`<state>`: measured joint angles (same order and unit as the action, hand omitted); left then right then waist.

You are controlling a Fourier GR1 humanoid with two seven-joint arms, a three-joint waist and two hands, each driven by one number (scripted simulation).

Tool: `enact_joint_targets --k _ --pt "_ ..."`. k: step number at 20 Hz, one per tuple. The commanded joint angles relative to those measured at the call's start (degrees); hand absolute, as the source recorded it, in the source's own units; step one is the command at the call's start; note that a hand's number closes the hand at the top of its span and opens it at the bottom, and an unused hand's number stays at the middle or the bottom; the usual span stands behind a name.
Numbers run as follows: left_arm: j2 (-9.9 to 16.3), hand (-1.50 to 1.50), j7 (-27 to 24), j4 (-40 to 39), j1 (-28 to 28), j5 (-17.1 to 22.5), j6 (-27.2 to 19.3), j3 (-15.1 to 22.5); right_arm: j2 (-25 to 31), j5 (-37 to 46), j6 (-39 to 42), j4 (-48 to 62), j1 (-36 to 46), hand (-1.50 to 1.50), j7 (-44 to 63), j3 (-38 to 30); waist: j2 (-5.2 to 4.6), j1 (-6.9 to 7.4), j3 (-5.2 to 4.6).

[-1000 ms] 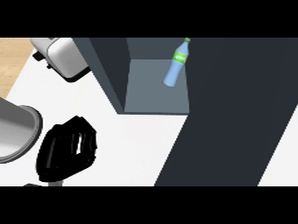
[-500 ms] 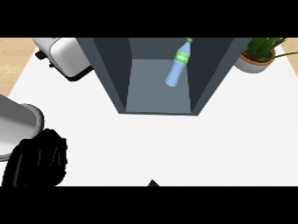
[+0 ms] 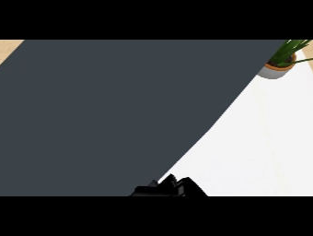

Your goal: Pick up the bottled water, place it into the cabinet and close the cabinet

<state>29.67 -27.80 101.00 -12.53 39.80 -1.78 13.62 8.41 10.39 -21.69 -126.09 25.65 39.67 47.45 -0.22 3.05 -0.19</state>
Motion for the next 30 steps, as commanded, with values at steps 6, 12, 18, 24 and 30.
enact_joint_targets --k 6,12,18,24,30 --pt "3.31 1.50 -2.03 1.33 -6.75 2.61 7.13 -4.42 -8.29 -17.09 2.16 26.03 14.53 1.50 -8.01 -17.78 -0.19 -0.43 0.19" --pt "2.59 1.50 -2.49 -2.11 -5.57 2.40 8.78 -6.09 -8.40 -25.07 11.31 45.34 21.05 1.50 -16.92 -29.13 -0.36 -0.86 0.18" --pt "3.82 1.50 -1.25 1.13 -6.34 2.26 8.68 -7.97 -4.56 -26.80 18.83 57.45 23.55 1.50 -24.50 -34.44 -0.45 -0.65 0.23" --pt "2.90 1.50 -0.15 0.80 -4.91 2.36 9.50 -6.19 -1.84 -27.53 22.41 60.44 22.71 1.50 -28.68 -36.25 -1.01 -0.34 0.21" --pt "4.23 1.50 1.72 0.68 -2.74 3.26 9.00 -7.87 1.27 -28.69 25.91 61.26 23.36 1.50 -28.94 -37.60 -1.14 -0.56 0.23"
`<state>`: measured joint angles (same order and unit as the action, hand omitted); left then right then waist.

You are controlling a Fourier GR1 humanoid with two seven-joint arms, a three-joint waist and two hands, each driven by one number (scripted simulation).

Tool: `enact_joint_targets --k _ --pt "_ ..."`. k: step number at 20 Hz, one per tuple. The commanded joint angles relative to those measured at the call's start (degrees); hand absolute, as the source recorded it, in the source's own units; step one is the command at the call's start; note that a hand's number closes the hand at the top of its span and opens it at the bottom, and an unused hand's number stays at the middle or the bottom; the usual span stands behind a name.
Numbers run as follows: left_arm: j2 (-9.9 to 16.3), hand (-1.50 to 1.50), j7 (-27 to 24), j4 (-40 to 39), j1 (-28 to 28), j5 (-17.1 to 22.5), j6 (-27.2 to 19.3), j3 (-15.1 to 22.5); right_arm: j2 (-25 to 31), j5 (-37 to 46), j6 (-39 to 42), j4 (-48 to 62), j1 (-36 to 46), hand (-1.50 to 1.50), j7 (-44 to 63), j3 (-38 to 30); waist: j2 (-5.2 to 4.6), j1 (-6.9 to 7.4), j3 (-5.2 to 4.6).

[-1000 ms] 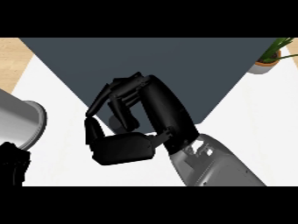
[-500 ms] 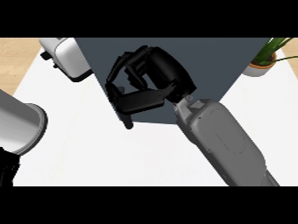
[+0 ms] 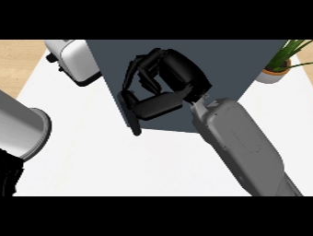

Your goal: Pick up the bottled water, place it into the cabinet and close the cabinet

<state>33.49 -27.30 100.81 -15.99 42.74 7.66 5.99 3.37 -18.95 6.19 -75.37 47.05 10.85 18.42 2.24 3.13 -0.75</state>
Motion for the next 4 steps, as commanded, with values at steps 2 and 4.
enact_joint_targets --k 2,4 --pt "0.52 1.50 0.77 -0.10 1.61 -0.19 -0.31 -0.72 5.12 1.67 -2.45 11.08 1.21 1.50 -1.89 -7.49 -3.66 -0.76 0.72" --pt "0.04 1.50 1.22 1.13 1.10 0.21 -0.47 -0.08 5.05 1.04 -2.54 11.42 1.34 1.50 -1.74 -8.17 -3.68 -0.28 0.74"
